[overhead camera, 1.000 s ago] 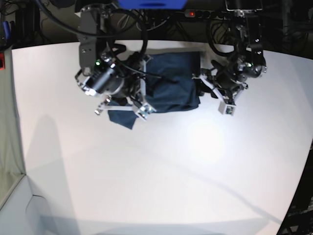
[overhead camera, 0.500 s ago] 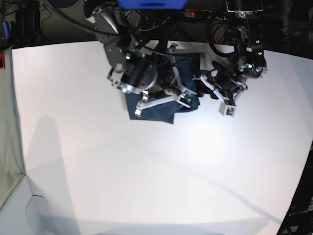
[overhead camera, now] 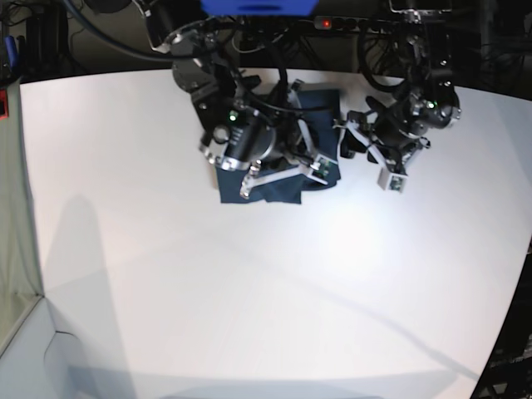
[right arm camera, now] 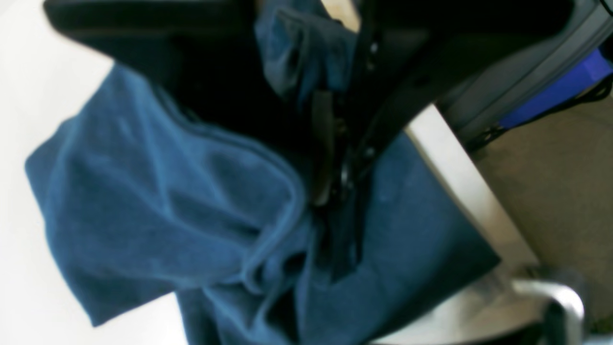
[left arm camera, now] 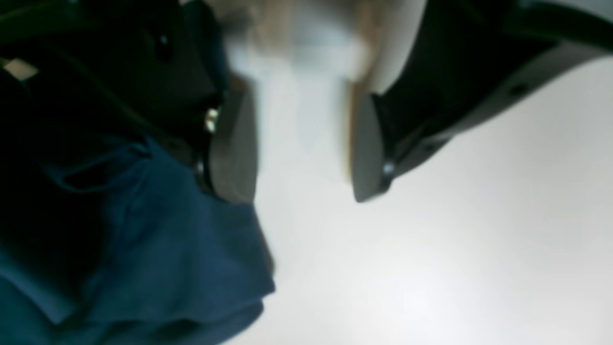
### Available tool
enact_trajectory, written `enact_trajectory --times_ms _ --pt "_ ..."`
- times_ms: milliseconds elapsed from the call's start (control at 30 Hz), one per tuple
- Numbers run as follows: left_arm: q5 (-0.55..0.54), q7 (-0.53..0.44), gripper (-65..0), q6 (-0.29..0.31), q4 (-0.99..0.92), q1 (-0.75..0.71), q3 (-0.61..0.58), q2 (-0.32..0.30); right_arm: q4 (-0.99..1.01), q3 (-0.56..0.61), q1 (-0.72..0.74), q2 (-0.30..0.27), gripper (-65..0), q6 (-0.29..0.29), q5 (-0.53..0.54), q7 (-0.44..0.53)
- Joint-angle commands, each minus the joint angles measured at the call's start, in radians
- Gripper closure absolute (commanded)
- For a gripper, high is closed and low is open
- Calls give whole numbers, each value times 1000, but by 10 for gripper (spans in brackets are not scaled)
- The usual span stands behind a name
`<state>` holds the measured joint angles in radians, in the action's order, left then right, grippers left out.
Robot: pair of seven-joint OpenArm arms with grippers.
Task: Layout the t-shirt on the table in an organized manner, then fold the t-shirt properly
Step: 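Press the folded end down with the right gripper and withdraw the left gripper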
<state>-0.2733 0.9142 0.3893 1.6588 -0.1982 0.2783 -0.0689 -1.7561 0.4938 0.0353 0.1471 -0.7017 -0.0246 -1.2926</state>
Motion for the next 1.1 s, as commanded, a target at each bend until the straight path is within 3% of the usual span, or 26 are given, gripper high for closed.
enact_trajectory --times_ms 0,67,233,333,400,600,967,1067 --pt "3 -13 -316 0 19 -1 23 -12 -18 4 21 10 0 4 10 18" --pt "3 -13 -316 0 19 -5 49 -13 -18 12 21 10 -28 4 10 18" --pt "3 -13 -317 1 10 -5 115 -16 -21 75 16 10 -283 4 18 17" --pt "3 -13 -318 1 10 -5 134 -16 -38 98 16 10 -418 4 128 11" --pt "3 -13 -318 1 10 -7 151 -16 -95 95 15 10 -460 4 196 6" --pt "3 -13 -318 1 8 -22 238 -18 -209 42 -1 10 -469 4 214 -11" --pt "3 -13 -317 1 10 -59 261 -73 -163 -143 1 10 -469 4 209 -3" --pt "3 -13 -317 1 17 -59 261 -68 -98 -148 -4 10 -469 4 211 49"
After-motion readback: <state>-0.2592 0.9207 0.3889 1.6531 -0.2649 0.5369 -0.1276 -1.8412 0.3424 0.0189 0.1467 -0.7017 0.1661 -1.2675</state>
